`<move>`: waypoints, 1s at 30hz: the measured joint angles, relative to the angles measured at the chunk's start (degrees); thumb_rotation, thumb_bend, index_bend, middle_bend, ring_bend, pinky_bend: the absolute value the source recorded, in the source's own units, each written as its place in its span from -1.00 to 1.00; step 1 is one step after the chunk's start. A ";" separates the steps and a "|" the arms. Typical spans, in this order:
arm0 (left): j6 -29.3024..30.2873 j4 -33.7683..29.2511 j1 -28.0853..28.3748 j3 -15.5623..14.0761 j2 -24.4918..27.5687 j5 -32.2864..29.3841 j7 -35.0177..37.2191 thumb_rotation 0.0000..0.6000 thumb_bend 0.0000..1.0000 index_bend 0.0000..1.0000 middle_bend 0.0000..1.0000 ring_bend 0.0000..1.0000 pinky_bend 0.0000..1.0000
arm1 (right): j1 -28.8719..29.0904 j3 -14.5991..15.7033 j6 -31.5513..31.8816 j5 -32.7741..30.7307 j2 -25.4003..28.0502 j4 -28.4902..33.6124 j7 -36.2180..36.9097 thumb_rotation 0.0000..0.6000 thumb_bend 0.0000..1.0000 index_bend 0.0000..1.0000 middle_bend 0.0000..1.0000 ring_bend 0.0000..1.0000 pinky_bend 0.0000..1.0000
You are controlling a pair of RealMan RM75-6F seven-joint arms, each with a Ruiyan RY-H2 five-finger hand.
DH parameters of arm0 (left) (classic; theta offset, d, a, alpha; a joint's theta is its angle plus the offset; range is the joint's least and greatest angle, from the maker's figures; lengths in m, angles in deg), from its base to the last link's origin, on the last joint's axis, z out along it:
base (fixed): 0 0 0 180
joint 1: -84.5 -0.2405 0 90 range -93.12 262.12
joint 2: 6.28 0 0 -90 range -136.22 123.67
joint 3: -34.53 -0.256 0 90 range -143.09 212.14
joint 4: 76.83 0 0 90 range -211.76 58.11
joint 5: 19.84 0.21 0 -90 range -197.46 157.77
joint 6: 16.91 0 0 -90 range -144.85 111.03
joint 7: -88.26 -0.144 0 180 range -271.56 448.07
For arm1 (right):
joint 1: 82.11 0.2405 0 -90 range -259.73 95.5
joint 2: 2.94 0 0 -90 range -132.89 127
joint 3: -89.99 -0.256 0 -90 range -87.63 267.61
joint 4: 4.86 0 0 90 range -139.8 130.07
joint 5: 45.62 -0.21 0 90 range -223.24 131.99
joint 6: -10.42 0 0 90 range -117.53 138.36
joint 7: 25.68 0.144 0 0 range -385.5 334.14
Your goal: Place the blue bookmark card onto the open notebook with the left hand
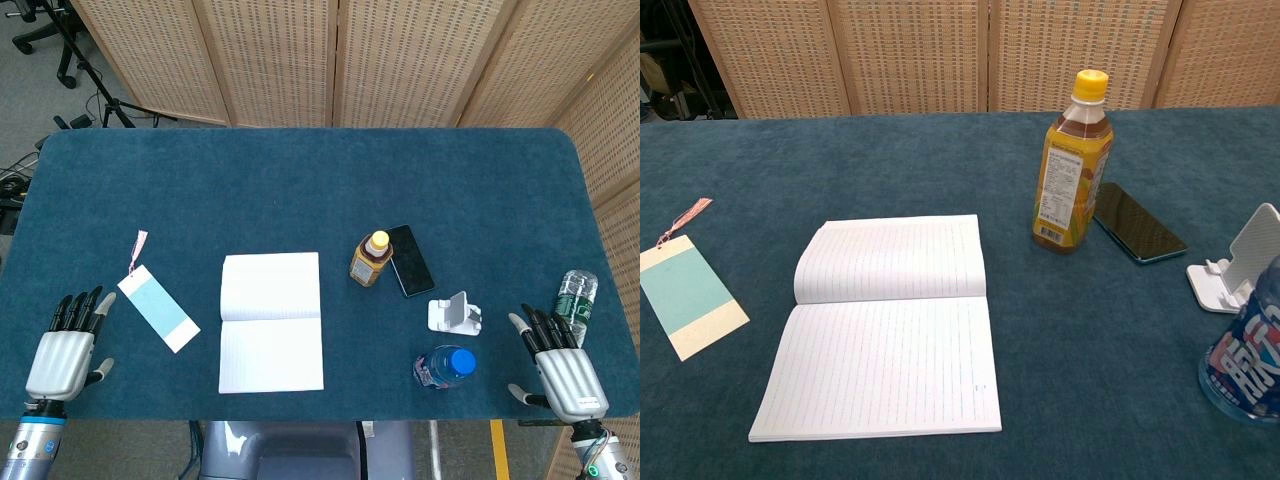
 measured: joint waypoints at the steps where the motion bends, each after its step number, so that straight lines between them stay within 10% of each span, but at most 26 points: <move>1: -0.05 0.01 0.03 0.00 0.00 0.01 0.05 1.00 -0.61 -1.00 -1.00 -1.00 -1.00 | -0.01 -0.02 0.01 -0.05 0.00 0.02 -0.02 1.00 -1.00 -1.00 -1.00 -1.00 -1.00; 30: -6.19 -0.37 5.12 0.84 6.74 3.35 9.54 1.00 -0.64 -1.00 -1.00 -1.00 -1.00 | -0.11 -0.60 0.20 -1.06 -0.26 0.03 -0.54 1.00 -1.00 -1.00 -1.00 -1.00 -1.00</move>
